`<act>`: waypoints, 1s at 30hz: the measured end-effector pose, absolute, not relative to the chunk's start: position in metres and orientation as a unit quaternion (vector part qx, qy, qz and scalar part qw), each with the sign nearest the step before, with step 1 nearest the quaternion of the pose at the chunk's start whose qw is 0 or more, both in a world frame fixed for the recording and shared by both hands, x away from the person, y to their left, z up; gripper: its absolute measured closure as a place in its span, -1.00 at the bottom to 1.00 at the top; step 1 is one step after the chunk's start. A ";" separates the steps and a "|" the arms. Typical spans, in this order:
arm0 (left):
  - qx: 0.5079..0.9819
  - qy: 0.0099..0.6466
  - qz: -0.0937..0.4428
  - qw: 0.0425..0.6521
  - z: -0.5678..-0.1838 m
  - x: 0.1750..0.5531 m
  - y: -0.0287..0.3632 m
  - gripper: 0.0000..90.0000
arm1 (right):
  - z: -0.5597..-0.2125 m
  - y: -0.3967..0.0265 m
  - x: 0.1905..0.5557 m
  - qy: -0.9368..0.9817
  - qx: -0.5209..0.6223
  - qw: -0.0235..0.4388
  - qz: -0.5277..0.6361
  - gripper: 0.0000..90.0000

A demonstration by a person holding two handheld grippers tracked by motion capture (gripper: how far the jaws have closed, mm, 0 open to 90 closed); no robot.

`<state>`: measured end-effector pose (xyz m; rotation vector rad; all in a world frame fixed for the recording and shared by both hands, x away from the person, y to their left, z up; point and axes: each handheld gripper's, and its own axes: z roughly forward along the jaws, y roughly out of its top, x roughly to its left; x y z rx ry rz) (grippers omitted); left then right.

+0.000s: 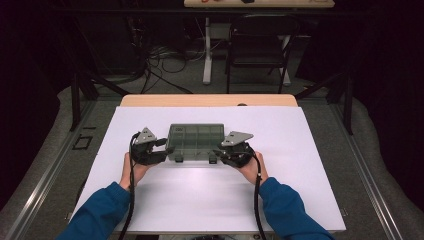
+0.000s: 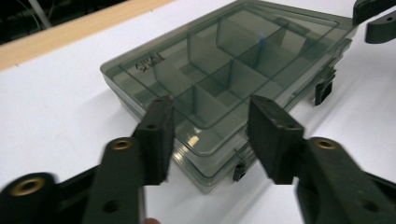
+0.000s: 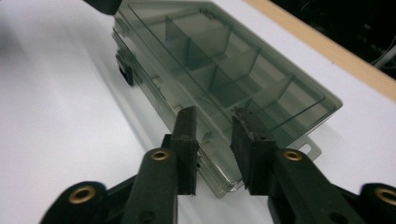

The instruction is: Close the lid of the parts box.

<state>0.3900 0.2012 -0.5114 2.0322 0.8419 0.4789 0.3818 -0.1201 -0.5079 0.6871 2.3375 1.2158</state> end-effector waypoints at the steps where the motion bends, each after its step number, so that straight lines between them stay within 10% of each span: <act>1: 0.814 0.336 0.196 0.430 -0.510 0.388 0.201 -0.09 | -0.505 -0.122 0.379 0.836 0.246 0.212 0.442 0.41; 14: 0.800 0.325 0.221 0.453 -0.492 0.352 0.203 -0.62 | -0.484 -0.140 0.344 0.802 0.249 0.244 0.484 -0.33; 30: 0.807 0.317 0.228 0.443 -0.498 0.306 0.214 -1.00 | -0.482 -0.162 0.298 0.787 0.240 0.270 0.500 -0.68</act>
